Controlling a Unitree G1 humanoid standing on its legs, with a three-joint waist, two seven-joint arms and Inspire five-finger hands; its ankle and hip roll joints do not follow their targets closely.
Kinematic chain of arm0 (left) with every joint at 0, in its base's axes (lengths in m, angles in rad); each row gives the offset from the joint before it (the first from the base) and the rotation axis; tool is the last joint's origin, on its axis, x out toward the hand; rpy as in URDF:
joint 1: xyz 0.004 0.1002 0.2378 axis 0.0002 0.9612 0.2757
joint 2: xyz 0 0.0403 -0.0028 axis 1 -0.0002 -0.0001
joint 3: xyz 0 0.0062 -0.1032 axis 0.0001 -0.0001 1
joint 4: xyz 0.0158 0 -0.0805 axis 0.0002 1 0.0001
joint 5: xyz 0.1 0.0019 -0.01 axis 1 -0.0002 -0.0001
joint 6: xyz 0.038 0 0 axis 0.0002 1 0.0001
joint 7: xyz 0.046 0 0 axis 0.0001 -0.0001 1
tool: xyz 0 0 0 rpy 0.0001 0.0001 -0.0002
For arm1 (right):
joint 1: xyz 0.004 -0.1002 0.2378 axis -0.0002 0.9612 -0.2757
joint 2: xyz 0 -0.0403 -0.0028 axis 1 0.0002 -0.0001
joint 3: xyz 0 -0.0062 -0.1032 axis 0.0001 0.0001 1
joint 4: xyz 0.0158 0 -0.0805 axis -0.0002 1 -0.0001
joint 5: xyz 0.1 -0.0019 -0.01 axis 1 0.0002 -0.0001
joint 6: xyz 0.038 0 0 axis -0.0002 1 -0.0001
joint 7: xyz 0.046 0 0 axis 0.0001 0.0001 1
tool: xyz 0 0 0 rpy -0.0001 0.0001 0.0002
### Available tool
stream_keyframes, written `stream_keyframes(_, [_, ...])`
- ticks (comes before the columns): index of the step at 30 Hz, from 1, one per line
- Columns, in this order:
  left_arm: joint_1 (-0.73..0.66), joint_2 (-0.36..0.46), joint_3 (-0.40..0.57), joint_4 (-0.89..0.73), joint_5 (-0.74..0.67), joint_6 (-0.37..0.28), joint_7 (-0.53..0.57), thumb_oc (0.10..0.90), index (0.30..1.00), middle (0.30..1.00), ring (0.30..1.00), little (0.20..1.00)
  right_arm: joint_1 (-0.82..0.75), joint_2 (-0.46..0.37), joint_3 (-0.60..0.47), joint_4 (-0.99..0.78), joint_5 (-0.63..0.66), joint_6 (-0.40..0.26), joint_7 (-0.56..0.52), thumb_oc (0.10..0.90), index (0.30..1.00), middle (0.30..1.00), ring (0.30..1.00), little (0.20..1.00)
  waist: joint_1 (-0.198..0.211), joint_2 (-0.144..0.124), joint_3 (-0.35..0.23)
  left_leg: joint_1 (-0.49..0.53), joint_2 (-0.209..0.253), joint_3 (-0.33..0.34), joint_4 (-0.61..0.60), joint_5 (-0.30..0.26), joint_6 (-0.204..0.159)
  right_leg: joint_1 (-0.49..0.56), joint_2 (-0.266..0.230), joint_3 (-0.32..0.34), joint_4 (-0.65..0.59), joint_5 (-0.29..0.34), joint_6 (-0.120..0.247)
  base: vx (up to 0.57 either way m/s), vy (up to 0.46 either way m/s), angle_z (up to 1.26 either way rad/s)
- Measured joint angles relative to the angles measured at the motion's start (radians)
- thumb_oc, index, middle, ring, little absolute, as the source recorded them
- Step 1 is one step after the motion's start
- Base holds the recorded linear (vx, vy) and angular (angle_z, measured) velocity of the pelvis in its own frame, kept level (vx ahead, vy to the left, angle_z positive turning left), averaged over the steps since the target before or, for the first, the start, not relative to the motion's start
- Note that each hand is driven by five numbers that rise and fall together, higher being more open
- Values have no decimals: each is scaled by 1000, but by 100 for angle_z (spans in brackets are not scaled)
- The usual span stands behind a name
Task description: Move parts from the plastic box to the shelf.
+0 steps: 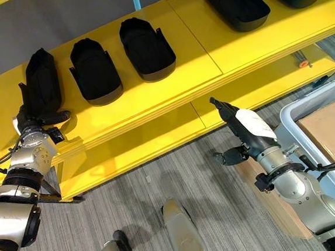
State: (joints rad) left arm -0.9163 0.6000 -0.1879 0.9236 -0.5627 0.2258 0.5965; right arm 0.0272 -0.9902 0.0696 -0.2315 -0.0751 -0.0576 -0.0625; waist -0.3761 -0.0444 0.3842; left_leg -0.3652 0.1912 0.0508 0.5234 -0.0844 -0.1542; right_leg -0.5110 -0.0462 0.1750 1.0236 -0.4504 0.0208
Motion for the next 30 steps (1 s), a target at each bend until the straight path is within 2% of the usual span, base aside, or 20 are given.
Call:
stream_keyframes(2, [8, 0, -9, 5, 125, 60, 29, 900, 1000, 1000, 1000, 1000, 0, 0, 0, -4, 0, 9, 1, 900, 1000, 1000, 1000, 1000, 0, 0, 0, 0, 0, 0, 0, 0, 0, -1, 0, 0, 0, 0, 0, -16, -5, 0])
stream_keyframes(4, [17, 7, -14, 21, 185, 99, 28, 900, 1000, 1000, 1000, 1000, 0, 0, 0, -4, 0, 13, 0, 900, 1000, 1000, 1000, 1000, 1, 1, 0, 0, 0, 0, -1, 0, 0, -1, 0, 0, 0, 0, 0, 0, 0, 0])
stream_keyframes(7, [22, 7, -21, 17, 243, 110, 24, 900, 1000, 1000, 1000, 1000, 0, -4, 0, -5, 0, 16, 0, 900, 1000, 1000, 1000, 1000, 5, 4, -1, -1, 0, 0, -2, 0, 0, -1, -1, 0, -2, 0, 0, 0, 0, 0])
stream_keyframes(10, [38, 9, -53, 1, 275, 122, 17, 900, 1000, 1000, 1000, 1000, -3, -9, 2, -5, 0, 24, -3, 900, 1000, 1000, 1000, 1000, 7, 22, -1, -1, -1, 1, -4, 0, 0, -1, -3, 0, -6, 2, 1, 0, 0, 0])
stream_keyframes(13, [74, 8, -52, -29, 277, 121, -2, 900, 1000, 1000, 1000, 1000, -5, -19, 6, -5, 0, 45, -4, 900, 1000, 1000, 1000, 1000, 16, 44, -1, -1, -2, 1, -8, 2, 2, -1, -3, -1, -10, 2, 1, -10, 0, 0])
stream_keyframes(19, [150, -1, -47, -82, 300, 75, -18, 900, 1000, 1000, 1000, 1000, -32, -20, 21, -5, 0, 75, -14, 900, 1000, 1000, 1000, 1000, 25, 57, 0, -1, -3, -2, -10, 6, 6, 2, -8, -6, -12, 2, 0, -9, 0, 2])
stream_keyframes(30, [175, -35, -43, -111, 302, 44, -12, 900, 1000, 1000, 1000, 1000, -31, -18, 26, -4, -1, 86, -35, 900, 1000, 1000, 1000, 1000, 36, 61, 1, -5, -4, -3, -10, 5, 7, 3, -12, -11, -15, 2, -1, 0, -2, 1])
